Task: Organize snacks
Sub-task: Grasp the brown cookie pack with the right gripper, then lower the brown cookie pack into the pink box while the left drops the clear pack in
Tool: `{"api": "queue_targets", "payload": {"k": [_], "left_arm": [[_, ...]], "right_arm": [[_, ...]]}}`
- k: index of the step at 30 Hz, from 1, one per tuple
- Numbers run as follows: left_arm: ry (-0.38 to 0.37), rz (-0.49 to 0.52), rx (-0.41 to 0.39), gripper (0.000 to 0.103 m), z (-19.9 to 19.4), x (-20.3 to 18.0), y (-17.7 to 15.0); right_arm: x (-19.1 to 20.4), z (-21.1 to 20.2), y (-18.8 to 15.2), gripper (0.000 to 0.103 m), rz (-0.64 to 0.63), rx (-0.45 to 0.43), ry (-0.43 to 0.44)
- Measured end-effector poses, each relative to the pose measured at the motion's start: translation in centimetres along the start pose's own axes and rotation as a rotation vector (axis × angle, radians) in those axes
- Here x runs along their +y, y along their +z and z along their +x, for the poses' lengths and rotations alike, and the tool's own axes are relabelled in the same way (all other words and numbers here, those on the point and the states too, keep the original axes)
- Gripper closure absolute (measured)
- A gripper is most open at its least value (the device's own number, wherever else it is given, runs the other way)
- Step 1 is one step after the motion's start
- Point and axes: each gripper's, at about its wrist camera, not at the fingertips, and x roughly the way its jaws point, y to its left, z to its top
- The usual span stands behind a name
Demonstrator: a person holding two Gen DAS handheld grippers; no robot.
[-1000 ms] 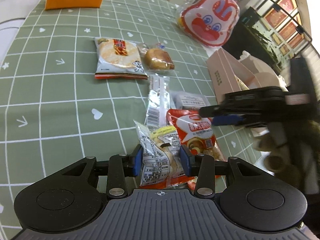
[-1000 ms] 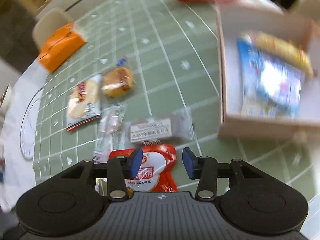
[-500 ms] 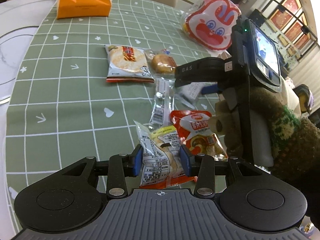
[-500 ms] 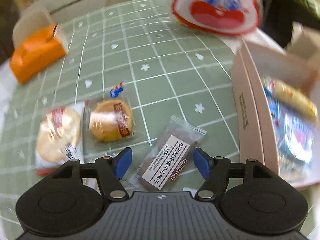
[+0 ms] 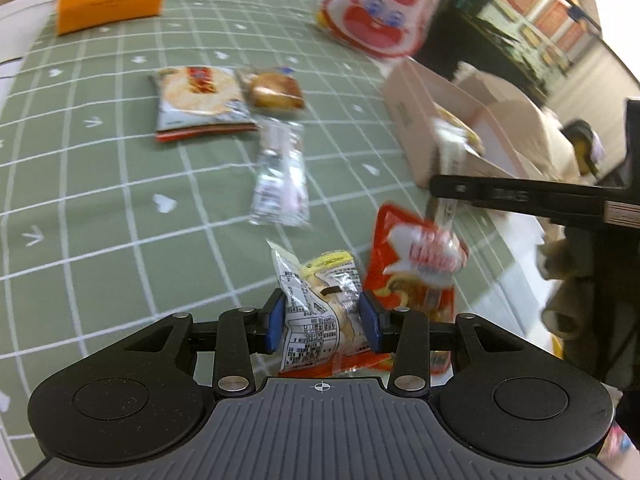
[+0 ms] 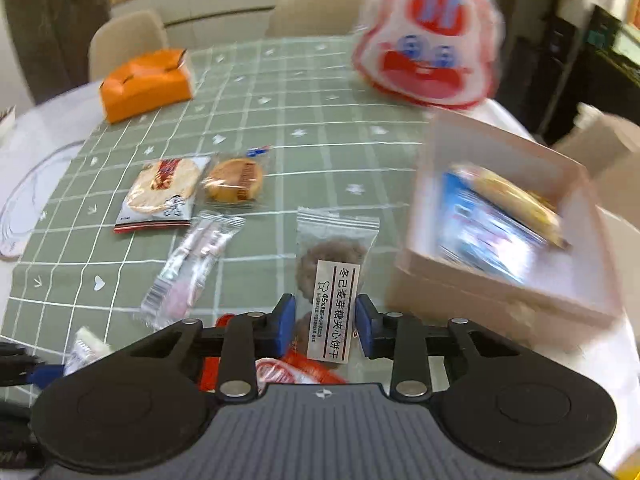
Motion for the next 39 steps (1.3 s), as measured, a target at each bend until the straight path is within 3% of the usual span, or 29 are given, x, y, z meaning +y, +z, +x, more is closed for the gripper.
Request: {"api": "queue_targets", "payload": {"k": [3, 6, 8, 13, 21, 24, 32, 36, 39], "left_arm": [[-0.044, 0.047, 0.020, 0.059, 0.3, -0.9, -0.4], [-0.075, 0.099, 0.046, 0.059, 0.7, -1.9, -0.7], [-0.088, 0.130, 0.064, 0.059, 1.1, -2.6, -0.9], [-0.125, 0.203, 0.088, 0.059, 1.1, -4.3, -1.4], [-0.148, 0.264, 0.122, 0.059, 1.0, -5.1, -2.0], [-0.157, 0.278, 0.126, 0.059, 0.8, -5.3, -2.2], [-0.181, 0.293, 0.119, 0.059, 0.3, -5.4, -2.4], [-0.189, 0.284, 0.118, 0.059, 0.4, -5.2, -2.5], [-0.193, 0.275, 0.119, 0.059, 0.5, -5.1, -2.4]], "right_arm": [[-2.1, -2.4, -1.7, 0.073, 0.082, -0.039, -0.006], [-3.3, -3.7, -3.1, 0.073, 0.118, -0.066, -0.066], [-4.3, -4.0, -4.1, 0.073, 0.166, -0.036, -0.091], [-5.3, -3.9, -7.4, 0.073, 0.263, 0.072, -0.043], [-3.6, -3.4, -10.8, 0.072, 0.285, 0.084, -0.084], [-3.3, -3.3, -11.3, 0.055, 0.285, 0.073, -0.112], [-1.5, -2.2, -11.6, 0.033, 0.206, 0.058, -0.170], [-1.6, -2.1, -11.4, 0.037, 0.223, 0.045, -0.162], [-1.7, -2.5, -11.1, 0.066, 0.196, 0.058, -0.148]]}}
